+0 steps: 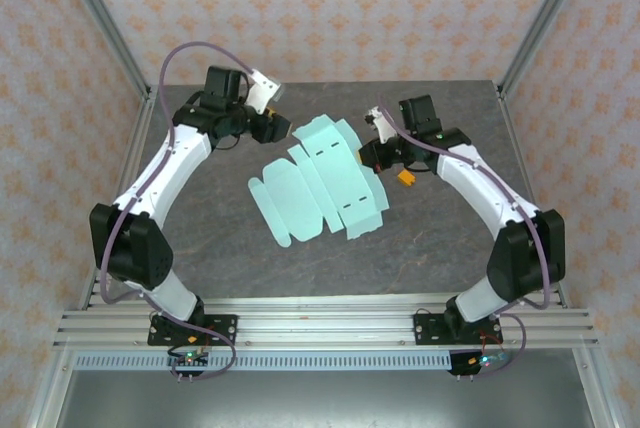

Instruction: Fold the paper box

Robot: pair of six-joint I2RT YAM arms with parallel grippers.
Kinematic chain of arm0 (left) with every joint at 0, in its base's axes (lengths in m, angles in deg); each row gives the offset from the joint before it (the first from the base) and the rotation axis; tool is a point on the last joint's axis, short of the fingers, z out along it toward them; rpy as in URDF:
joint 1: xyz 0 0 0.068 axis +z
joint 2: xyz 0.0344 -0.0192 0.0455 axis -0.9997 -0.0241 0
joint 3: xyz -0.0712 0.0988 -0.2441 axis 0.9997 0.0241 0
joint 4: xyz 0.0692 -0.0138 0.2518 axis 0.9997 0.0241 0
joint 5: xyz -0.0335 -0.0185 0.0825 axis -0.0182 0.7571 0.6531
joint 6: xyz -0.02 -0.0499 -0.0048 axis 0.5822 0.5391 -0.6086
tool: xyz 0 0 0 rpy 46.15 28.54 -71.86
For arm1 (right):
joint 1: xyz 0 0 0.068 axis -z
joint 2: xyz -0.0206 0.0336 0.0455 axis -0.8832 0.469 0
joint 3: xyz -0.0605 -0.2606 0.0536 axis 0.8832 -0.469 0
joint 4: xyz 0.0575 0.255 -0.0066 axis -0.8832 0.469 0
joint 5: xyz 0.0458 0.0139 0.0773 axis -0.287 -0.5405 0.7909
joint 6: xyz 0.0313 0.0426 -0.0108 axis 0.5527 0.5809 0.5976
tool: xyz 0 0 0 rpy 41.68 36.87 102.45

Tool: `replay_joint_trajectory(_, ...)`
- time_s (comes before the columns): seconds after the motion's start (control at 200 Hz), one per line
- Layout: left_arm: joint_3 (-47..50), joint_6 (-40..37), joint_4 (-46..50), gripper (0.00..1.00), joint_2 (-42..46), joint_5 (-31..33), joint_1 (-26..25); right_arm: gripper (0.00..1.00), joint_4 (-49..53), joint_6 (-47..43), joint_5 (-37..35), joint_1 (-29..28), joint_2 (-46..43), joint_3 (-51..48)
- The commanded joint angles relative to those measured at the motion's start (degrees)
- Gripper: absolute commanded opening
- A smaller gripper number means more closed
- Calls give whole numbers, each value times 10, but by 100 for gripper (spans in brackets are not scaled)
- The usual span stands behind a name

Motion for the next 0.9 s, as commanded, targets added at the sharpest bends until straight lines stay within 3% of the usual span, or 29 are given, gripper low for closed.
replay_joint_trajectory(0.0,81,115,-93,57,64,117,4,0,114,-25,-43,3,22,48)
replay_joint_trajectory(0.08,154,189,-155,57,94,134,4,0,136,-31,-57,3,39,72)
replay_joint_trajectory(0.155,218,251,-210,57,117,111,3,0,156,-40,-69,3,57,95)
replay_joint_trajectory(0.26,298,282,-266,59,143,79,3,0,172,-56,-77,3,74,114)
replay_joint_trajectory(0.4,357,269,-304,67,165,44,3,0,177,-82,-65,3,78,125)
replay_joint_trajectory(0.555,369,230,-320,69,153,-22,-1,0,202,-116,-39,3,85,153)
replay_joint_trajectory(0.756,337,183,-273,68,134,14,-58,0,220,-144,-15,2,92,176)
replay_joint_trajectory(0.896,343,166,-299,71,114,-29,-59,0,214,-165,-10,-1,79,164)
